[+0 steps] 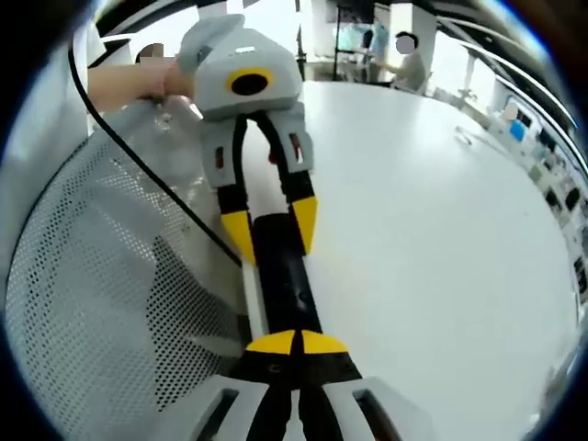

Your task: Press the specified remote control buttons in sequence, fully releasing each button before pressing the next.

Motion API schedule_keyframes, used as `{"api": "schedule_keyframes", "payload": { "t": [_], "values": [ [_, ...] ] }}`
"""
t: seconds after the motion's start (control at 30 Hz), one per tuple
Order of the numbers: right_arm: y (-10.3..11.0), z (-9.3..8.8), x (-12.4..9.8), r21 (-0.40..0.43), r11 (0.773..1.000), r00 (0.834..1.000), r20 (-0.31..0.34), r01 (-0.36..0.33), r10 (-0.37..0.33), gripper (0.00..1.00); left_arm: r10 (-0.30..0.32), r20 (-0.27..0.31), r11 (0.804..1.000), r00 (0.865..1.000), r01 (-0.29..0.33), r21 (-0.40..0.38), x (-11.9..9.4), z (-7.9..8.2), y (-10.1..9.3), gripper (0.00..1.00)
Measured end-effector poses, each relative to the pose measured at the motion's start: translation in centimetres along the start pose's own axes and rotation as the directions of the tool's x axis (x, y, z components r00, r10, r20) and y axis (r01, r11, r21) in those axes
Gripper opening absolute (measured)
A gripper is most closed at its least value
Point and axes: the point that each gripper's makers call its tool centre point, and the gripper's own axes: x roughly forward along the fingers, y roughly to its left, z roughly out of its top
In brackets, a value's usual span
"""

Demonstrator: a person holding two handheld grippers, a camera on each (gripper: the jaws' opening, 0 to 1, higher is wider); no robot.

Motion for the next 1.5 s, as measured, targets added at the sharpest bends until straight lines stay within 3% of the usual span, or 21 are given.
{"api": "schedule_keyframes", "payload": {
  "t": [0.23, 0.43, 0.73, 0.87, 1.0, 1.13, 1.2, 1.33, 1.5],
  "values": [
    [-0.05, -0.27, -0.15, 0.042, 0.999, 1.000, -0.001, -0.006, 0.006, 0.00, 0.000, 0.000, 1.000, 1.000, 0.000, 0.001, -0.02, 0.03, -0.01, 0.25],
    [0.11, -0.25, 0.02, -0.033, 0.999, 0.998, -0.054, 0.011, -0.013, 0.00, 0.001, 0.000, 1.000, 1.000, -0.001, 0.001, -0.03, 0.01, -0.01, 0.25],
    [0.03, -0.31, 0.06, -0.075, 0.997, 0.994, -0.109, 0.007, -0.015, 0.00, 0.001, 0.000, 1.000, 1.000, -0.001, 0.001, -0.05, 0.02, -0.03, 0.25],
    [-0.10, -0.34, -0.02, -0.018, 1.000, 0.998, -0.067, 0.020, -0.021, 0.00, 0.001, 0.000, 1.000, 1.000, -0.001, 0.001, -0.03, 0.01, 0.00, 0.25],
    [-0.21, -0.27, -0.08, 0.079, 0.997, 1.000, 0.015, 0.024, -0.025, 0.00, 0.001, 0.001, 1.000, 1.000, -0.001, 0.001, -0.01, 0.00, 0.01, 0.25],
    [-0.33, -0.22, -0.25, 0.167, 0.986, 0.993, 0.119, 0.002, -0.023, 0.00, 0.001, 0.001, 1.000, 1.000, -0.001, 0.001, 0.00, 0.02, 0.01, 0.25],
    [-0.39, -0.30, -0.31, 0.200, 0.980, 0.990, 0.137, 0.003, -0.031, 0.00, 0.002, 0.001, 1.000, 1.000, -0.002, 0.001, 0.03, -0.01, 0.04, 0.25],
    [-0.24, -0.20, -0.23, 0.184, 0.983, 0.989, 0.141, 0.019, -0.046, 0.00, 0.002, 0.001, 1.000, 1.000, -0.002, 0.002, 0.06, 0.00, 0.07, 0.25],
    [-0.16, -0.10, -0.12, 0.084, 0.995, 0.991, 0.116, 0.056, -0.066, 0.00, 0.001, 0.000, 1.000, 1.000, -0.001, 0.002, 0.06, -0.01, 0.10, 0.25]
  ]
}}
